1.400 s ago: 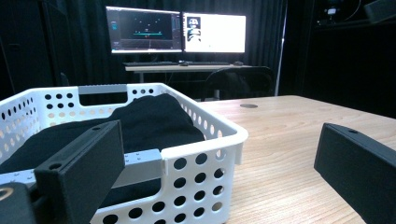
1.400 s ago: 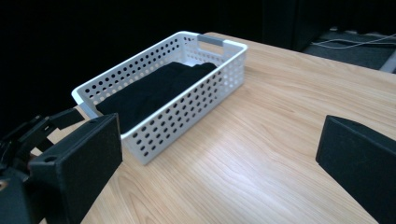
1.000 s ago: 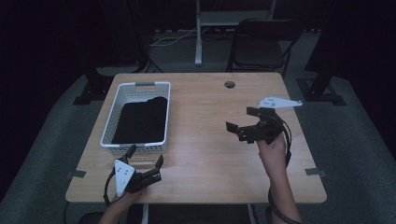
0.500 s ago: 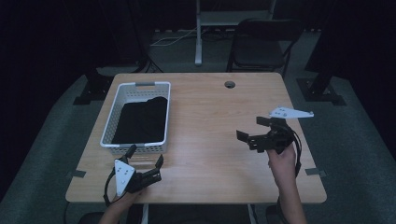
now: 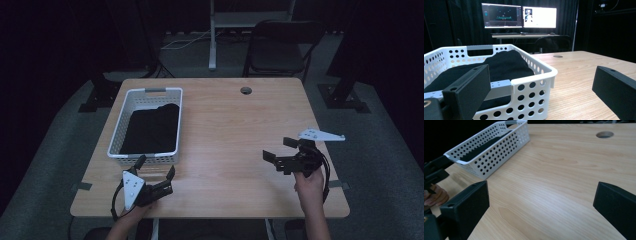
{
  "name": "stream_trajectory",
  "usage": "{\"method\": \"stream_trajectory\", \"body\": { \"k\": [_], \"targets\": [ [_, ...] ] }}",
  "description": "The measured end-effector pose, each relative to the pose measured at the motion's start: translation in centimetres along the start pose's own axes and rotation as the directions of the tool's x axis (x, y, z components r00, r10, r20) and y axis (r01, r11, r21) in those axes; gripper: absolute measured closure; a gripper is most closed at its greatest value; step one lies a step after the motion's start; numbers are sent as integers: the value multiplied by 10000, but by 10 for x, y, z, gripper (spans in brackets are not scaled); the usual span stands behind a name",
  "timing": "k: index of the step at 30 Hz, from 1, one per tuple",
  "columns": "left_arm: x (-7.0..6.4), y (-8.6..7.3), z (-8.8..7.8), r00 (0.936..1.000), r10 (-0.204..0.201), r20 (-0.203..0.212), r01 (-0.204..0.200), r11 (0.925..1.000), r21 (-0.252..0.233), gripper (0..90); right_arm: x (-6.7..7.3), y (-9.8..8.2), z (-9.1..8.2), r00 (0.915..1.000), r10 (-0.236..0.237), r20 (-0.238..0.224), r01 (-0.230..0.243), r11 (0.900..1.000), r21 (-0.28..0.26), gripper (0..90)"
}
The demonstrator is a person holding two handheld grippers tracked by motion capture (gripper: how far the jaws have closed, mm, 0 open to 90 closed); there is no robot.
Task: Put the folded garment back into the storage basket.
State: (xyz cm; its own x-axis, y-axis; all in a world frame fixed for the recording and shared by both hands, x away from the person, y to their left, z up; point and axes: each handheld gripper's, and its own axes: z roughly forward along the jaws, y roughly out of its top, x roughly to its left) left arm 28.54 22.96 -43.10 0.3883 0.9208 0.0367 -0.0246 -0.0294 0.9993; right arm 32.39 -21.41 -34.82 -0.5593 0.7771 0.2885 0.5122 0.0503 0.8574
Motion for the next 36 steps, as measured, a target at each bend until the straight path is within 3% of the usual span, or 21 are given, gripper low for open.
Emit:
{"method": "stream_trajectory", "body": {
  "k": [13, 36],
  "targets": [
    [0, 0, 0, 10000, 2, -54, -2, 10000, 3, 29, -15, -37, -15, 9966, 596, 571, -578, 9978, -316, 7],
    [0, 0, 0, 10000, -11, -63, 11, 10000, -28, 29, -30, -80, -15, 9867, 1085, 1209, -1030, 9934, -508, 7]
  ]
}}
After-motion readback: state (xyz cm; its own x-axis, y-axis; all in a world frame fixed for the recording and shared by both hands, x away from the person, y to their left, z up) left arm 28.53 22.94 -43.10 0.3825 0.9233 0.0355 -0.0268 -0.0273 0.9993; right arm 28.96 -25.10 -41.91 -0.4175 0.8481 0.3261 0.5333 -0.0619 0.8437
